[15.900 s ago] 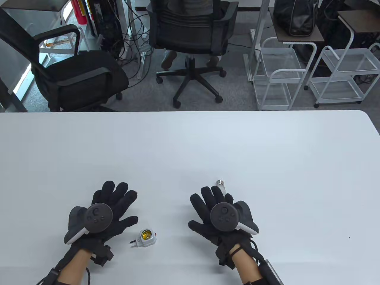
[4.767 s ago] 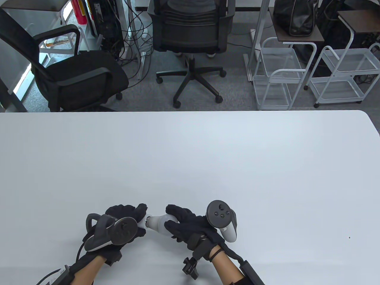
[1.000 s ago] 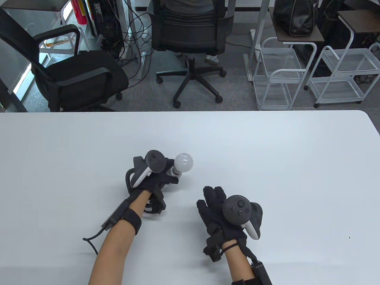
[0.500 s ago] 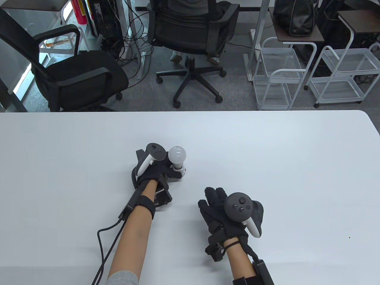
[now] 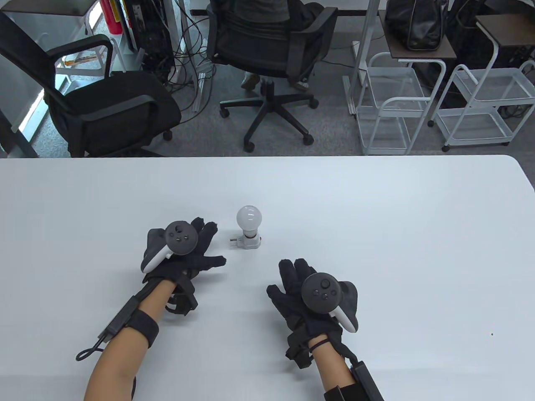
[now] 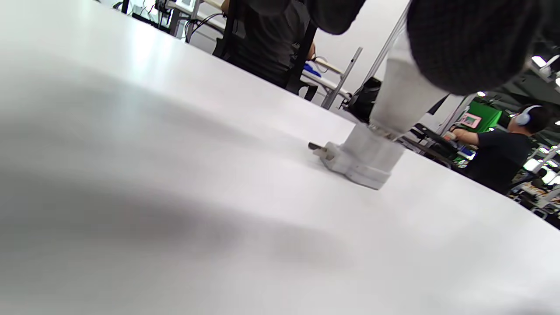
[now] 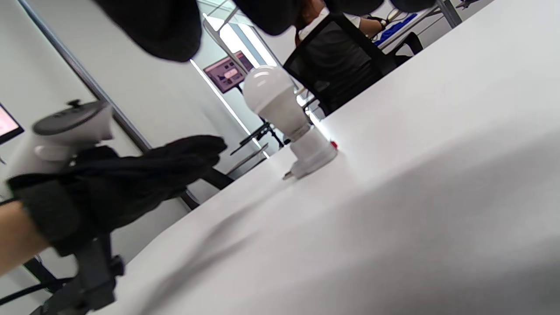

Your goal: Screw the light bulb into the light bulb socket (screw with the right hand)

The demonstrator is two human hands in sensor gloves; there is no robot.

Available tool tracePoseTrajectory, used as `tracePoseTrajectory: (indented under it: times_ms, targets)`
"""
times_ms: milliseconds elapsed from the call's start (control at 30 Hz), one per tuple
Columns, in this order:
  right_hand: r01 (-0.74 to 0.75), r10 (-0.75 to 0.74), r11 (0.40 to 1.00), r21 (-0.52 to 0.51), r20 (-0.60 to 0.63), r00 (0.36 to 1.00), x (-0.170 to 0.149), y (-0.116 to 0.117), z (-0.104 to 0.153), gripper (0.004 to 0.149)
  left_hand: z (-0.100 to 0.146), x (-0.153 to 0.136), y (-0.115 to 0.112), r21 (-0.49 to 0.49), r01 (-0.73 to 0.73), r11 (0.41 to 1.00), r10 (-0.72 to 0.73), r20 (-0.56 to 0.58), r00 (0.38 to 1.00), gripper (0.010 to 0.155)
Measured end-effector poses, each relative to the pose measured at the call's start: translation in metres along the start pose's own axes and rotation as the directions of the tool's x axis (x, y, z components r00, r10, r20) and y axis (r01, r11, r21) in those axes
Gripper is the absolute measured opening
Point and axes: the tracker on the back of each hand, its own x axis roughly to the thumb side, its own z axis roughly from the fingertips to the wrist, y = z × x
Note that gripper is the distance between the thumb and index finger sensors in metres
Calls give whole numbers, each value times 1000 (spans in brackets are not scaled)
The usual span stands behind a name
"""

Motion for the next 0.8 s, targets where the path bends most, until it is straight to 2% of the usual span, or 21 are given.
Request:
tracePoseTrajectory:
  times_ms: [100,200,367,567,800]
  targets:
    - [-9,9,1000,3,1,1000,0,2,0,64,32,1,6,27,11,1000,-12,33,999,96]
    - [-10,10,1000,9,10,1000,0,2,-1,64,58,3,5,-19,26,999,-25,47,999,96]
    - [-23,22,999,25,28,999,1,2,-2,64,85,10,-4,13,69,998,-70,83,994,96]
    - [-12,9,998,57,38,999,0,7,-2,68,96,6,-19,38,86,996,-89,100,991,95]
    - [-14,11,996,90,40,999,2,16,-5,67,98,-6,-16,68,59,996,-64,82,995,94]
